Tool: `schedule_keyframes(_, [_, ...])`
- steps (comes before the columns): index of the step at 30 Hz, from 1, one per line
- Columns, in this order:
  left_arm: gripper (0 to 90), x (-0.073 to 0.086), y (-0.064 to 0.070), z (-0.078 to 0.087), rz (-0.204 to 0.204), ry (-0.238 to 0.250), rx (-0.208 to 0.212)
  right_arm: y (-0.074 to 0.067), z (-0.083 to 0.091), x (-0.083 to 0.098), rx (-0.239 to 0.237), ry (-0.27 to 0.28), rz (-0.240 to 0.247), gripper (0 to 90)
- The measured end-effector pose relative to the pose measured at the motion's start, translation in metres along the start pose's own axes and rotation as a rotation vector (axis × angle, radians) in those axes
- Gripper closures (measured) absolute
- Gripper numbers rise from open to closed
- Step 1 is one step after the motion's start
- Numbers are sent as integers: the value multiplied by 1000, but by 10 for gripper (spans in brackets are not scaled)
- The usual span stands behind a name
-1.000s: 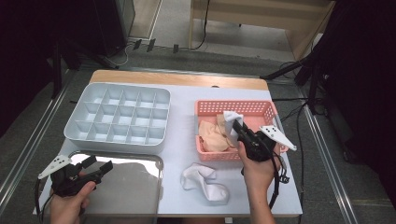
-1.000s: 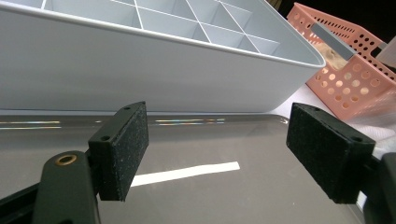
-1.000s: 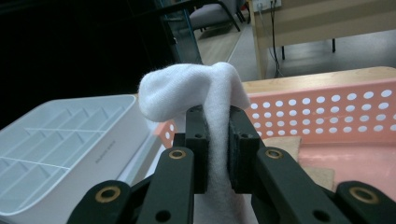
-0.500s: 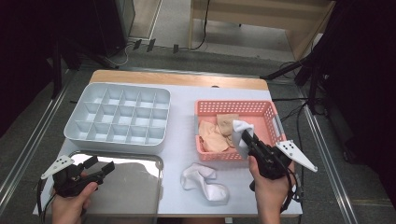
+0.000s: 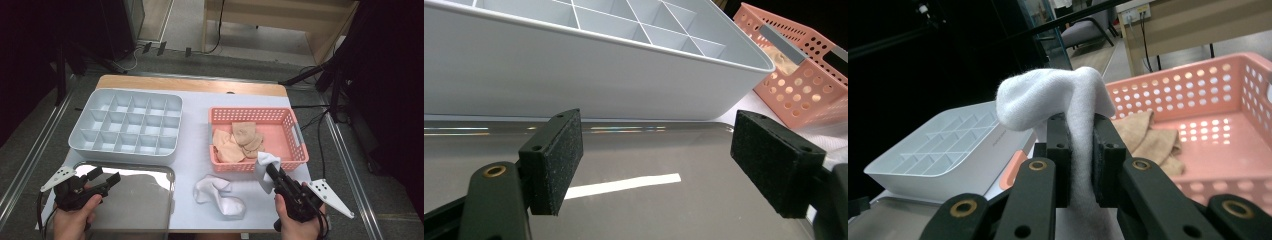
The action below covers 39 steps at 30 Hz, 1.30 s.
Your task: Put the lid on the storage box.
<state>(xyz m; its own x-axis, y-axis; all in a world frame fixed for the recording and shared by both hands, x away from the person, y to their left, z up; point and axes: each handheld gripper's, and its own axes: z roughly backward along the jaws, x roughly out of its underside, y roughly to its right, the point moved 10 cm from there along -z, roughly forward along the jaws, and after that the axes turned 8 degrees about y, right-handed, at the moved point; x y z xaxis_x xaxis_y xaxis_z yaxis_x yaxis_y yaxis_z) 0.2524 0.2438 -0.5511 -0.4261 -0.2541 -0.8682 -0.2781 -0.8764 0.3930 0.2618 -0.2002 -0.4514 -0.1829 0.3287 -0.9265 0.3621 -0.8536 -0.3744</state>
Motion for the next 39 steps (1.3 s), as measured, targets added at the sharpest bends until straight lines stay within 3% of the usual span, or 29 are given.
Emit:
schedule_keyframes(3, [219,1,1,-1,-6,-4,2,7,8,8,18,-9,-9,825])
schedule_keyframes(7, [219,2,3,-3,-10,-10,5,20,14,20,49,-31,21,825])
schedule_keyframes(10, [219,2,4,-3,-14,-10,6,36,17,31,87,-39,7,825])
schedule_keyframes(17, [219,2,5,-1,-8,-9,11,83,29,46,223,-60,51,825])
schedule_keyframes(21, [219,2,6,-2,-7,-6,14,100,30,55,261,-70,18,825])
schedule_keyframes(31, [219,4,10,-4,-17,-16,21,100,15,84,248,-158,39,807])
schedule_keyframes(34, [220,4,12,-4,-19,-15,24,97,13,84,220,-152,38,684])
schedule_keyframes(39, [227,5,17,-5,-25,-17,34,84,15,64,209,-79,31,438])
